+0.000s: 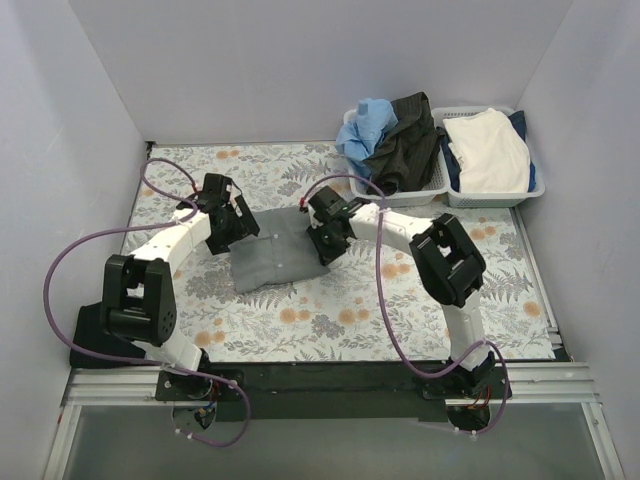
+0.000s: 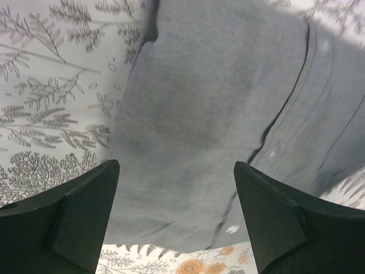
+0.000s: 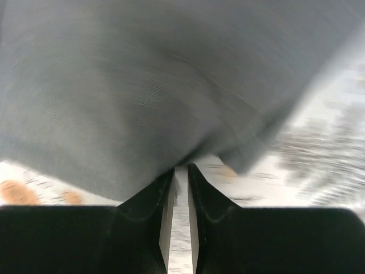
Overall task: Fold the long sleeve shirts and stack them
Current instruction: Fold the shirt
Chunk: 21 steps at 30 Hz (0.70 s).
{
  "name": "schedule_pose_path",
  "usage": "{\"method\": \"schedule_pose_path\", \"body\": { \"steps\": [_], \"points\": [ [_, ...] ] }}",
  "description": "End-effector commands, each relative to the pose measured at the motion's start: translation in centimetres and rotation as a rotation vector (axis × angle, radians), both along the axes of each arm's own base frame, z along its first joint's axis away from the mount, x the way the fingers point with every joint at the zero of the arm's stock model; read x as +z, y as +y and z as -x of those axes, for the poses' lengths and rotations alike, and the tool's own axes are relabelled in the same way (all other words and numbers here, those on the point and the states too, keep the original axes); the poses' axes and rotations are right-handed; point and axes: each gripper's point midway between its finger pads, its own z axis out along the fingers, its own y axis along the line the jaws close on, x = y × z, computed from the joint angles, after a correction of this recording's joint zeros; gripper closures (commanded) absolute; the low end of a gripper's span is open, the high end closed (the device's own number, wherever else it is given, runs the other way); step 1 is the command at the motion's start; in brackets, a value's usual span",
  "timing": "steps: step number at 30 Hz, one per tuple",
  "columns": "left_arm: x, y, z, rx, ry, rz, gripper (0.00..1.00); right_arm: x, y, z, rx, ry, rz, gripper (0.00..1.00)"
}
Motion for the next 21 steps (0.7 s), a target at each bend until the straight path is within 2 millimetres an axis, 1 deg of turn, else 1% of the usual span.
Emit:
{"method": "schedule_pose_path", "body": {
  "steps": [1,2,3,4,6,7,8,9,10,11,12,13,14,15,16,17,18,19,20,21],
  "points": [
    [3.1,2.9,-4.5,0.143,-0.108,-0.023,0.18,0.5,6.7,7.8,0.288,0.007,-0.036,0.77],
    [3.1,3.8,-4.9,0.175,-0.110,-0.031,0.18,0.8,7.7,8.9,0.329,-0.005,-0.041,0.77],
    [3.3,5.2,-5.3,0.220,-0.115,-0.031,0.18,1.1,9.1,10.8,0.404,-0.025,-0.043,0.77],
    [3.6,5.8,-6.2,0.238,-0.128,-0.028,0.18,1.6,10.0,11.2,0.430,-0.048,-0.052,0.77],
    [3.9,6.9,-6.9,0.264,-0.136,-0.023,0.18,1.9,10.7,11.7,0.464,-0.102,-0.030,0.77],
    [3.7,6.9,-7.1,0.261,-0.129,-0.020,0.18,2.4,10.8,11.3,0.457,-0.128,-0.026,0.77],
    [4.0,7.0,-7.4,0.246,-0.138,-0.021,0.18,2.6,10.6,10.9,0.445,-0.150,-0.013,0.77],
    [3.9,6.8,-7.5,0.232,-0.132,-0.012,0.18,2.9,9.8,9.5,0.409,-0.218,0.036,0.77],
    [3.8,6.5,-7.4,0.218,-0.126,-0.004,0.18,4.2,9.3,8.6,0.385,-0.270,0.049,0.76],
    [3.4,6.2,-7.1,0.202,-0.116,0.008,0.18,4.3,8.3,8.0,0.364,-0.306,0.086,0.76],
    [3.2,5.9,-6.9,0.174,-0.111,0.018,0.18,4.9,7.2,6.5,0.320,-0.372,0.137,0.75],
    [2.9,5.3,-6.6,0.155,-0.099,0.044,0.18,6.1,6.5,5.8,0.316,-0.421,0.154,0.74],
    [2.8,4.5,-6.3,0.125,-0.097,0.079,0.18,6.0,5.4,5.3,0.301,-0.447,0.196,0.73],
    [2.0,4.0,-5.6,0.093,-0.073,0.093,0.19,6.5,4.3,4.3,0.307,-0.510,0.256,0.73],
    [1.8,3.4,-5.2,0.076,-0.065,0.127,0.19,7.2,3.9,3.8,0.303,-0.555,0.267,0.71],
    [1.5,2.9,-5.0,0.060,-0.059,0.147,0.19,7.2,3.2,3.2,0.329,-0.593,0.308,0.69],
    [0.9,2.7,-4.4,0.051,-0.045,0.156,0.20,6.4,2.0,3.1,0.337,-0.612,0.362,0.62],
    [0.7,2.5,-4.2,0.053,-0.039,0.159,0.20,6.8,2.0,2.7,0.335,-0.644,0.358,0.51],
    [0.4,2.4,-4.1,0.050,-0.036,0.159,0.20,6.7,1.6,2.4,0.355,-0.660,0.380,0.46],
    [0.1,2.4,-4.0,0.051,-0.028,0.156,0.20,6.1,1.1,2.6,0.369,-0.658,0.397,0.42]
  ]
}}
